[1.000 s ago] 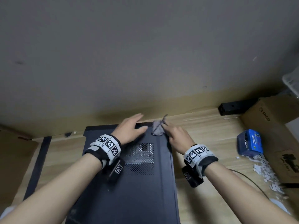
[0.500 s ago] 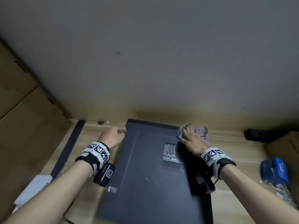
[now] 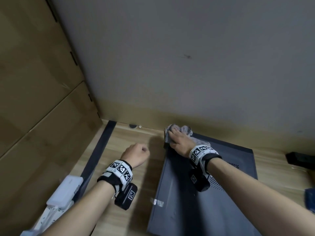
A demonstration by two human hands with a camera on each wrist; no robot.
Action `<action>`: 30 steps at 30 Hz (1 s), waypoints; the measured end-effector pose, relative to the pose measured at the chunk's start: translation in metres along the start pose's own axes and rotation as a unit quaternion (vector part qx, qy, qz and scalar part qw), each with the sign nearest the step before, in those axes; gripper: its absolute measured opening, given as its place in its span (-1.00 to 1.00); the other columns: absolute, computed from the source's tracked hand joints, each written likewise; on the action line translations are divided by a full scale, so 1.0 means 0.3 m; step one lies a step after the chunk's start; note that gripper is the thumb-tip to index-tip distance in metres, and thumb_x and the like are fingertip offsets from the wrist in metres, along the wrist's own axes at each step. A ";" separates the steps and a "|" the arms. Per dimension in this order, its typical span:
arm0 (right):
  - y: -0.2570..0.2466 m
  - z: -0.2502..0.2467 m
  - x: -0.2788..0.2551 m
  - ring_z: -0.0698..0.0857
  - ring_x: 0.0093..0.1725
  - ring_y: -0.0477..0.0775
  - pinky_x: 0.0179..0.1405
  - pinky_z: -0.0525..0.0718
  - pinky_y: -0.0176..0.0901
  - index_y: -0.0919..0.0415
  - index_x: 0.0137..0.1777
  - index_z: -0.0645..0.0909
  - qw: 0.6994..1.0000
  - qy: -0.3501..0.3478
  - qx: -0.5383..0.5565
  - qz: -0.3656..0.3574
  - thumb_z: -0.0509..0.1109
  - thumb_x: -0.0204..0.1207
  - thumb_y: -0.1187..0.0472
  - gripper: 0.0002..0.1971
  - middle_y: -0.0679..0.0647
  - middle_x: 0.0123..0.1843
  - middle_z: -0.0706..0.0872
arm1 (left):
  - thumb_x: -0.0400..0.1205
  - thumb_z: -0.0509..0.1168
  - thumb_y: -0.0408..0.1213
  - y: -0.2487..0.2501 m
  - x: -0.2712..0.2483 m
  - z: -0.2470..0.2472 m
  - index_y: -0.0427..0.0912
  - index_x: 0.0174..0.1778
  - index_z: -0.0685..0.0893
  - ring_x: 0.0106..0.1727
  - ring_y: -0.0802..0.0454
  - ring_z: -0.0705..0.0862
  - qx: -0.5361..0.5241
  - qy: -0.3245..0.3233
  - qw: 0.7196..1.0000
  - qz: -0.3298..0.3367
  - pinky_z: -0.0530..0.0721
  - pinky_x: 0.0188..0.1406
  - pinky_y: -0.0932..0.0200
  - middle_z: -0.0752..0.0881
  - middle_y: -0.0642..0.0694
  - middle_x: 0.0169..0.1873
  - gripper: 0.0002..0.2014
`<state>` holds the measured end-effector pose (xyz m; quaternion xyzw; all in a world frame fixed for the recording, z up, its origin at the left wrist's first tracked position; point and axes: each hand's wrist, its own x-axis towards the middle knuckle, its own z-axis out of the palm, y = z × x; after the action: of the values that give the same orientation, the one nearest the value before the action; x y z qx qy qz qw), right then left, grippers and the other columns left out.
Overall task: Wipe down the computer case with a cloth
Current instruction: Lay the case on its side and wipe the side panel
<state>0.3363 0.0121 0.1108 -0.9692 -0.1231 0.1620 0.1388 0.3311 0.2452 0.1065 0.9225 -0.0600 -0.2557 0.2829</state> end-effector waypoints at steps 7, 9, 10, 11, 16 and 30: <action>-0.009 0.055 -0.094 0.55 0.44 0.06 0.32 0.63 0.07 0.09 0.37 0.65 0.997 0.055 0.019 -0.059 0.27 0.64 0.28 -0.66 -0.09 0.49 0.57 | 0.60 0.23 -0.08 0.029 0.074 0.007 0.11 -0.01 0.78 0.12 0.03 0.72 -0.064 -0.016 0.997 0.041 0.66 0.24 0.04 0.80 0.11 0.06 -0.79; 0.021 0.034 -0.144 0.66 0.27 -0.02 0.24 0.66 -0.08 0.09 0.22 0.74 0.993 0.069 0.064 -0.068 0.32 0.56 0.36 -0.69 -0.08 0.27 0.74 | 0.63 0.25 -0.12 0.055 0.096 0.009 0.08 0.01 0.78 0.13 0.06 0.71 -0.082 -0.023 0.995 0.050 0.64 0.26 0.05 0.79 0.10 0.07 -0.80; 0.044 0.020 -0.175 0.71 0.13 -0.08 0.16 0.66 -0.18 0.06 0.14 0.77 0.991 0.074 0.099 -0.052 0.35 0.50 0.37 -0.69 -0.10 0.13 0.79 | 0.63 0.25 -0.14 0.065 0.109 0.012 0.08 0.00 0.78 0.12 0.05 0.71 -0.092 -0.025 0.994 0.058 0.64 0.26 0.04 0.79 0.10 0.06 -0.81; 0.070 -0.003 -0.213 0.73 -0.01 -0.12 0.04 0.67 -0.24 0.01 0.04 0.79 0.987 0.081 0.139 -0.013 0.37 0.44 0.36 -0.70 -0.13 -0.01 0.81 | 0.64 0.25 -0.15 0.075 0.122 0.016 0.09 -0.02 0.76 0.10 0.04 0.71 -0.097 -0.031 0.993 0.062 0.65 0.26 0.02 0.78 0.10 0.05 -0.83; 0.308 -0.153 -0.338 0.64 -0.29 0.10 -0.26 0.63 0.03 0.19 -0.32 0.69 0.908 0.201 0.269 0.250 0.28 0.28 0.10 -0.79 0.17 -0.36 0.75 | 0.64 0.24 -0.08 0.126 0.203 -0.013 0.07 0.15 0.68 0.10 0.01 0.73 -0.122 -0.038 0.991 0.034 0.65 0.28 -0.06 0.76 0.05 0.09 -0.78; 0.785 -0.088 -0.519 0.66 -0.35 0.22 -0.24 0.59 -0.09 0.37 -0.06 0.76 0.761 0.126 0.333 0.543 0.44 0.50 -0.20 -0.47 0.29 -0.24 0.76 | 0.45 0.17 0.48 0.322 0.469 0.085 -0.24 0.15 0.55 -0.39 -0.03 0.57 -0.151 -0.203 0.943 -0.217 0.55 -0.37 0.23 0.63 -0.20 -0.23 -0.22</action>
<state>0.2483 -0.2574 0.1055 -0.7787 0.5034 0.1179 0.3554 0.4426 0.1165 0.0803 0.7882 0.1253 -0.4986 0.3383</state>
